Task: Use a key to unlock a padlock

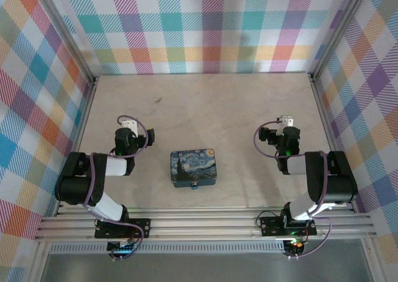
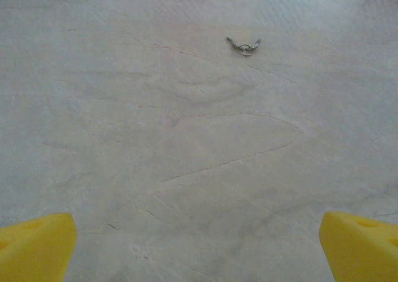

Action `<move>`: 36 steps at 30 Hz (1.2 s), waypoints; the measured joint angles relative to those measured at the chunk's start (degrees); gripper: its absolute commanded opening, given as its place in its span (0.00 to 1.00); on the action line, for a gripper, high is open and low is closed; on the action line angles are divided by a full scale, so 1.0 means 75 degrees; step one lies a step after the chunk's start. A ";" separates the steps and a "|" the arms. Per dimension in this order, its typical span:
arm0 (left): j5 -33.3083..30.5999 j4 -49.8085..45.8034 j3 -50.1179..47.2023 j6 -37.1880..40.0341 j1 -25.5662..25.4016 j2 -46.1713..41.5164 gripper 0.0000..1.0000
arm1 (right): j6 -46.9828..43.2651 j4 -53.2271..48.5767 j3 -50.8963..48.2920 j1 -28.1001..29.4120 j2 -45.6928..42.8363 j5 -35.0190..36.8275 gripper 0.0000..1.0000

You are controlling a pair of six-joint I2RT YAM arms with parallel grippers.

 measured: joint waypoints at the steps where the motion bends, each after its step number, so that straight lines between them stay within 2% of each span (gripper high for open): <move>1: 0.0000 0.0000 0.0000 0.0000 0.0000 0.0000 1.00 | 0.0000 0.0000 0.0000 0.0000 0.0000 0.0000 1.00; 36: 0.0000 0.0000 0.0000 0.0000 0.0000 0.0000 1.00 | 0.0000 0.0000 0.0000 0.0000 0.0000 0.0000 1.00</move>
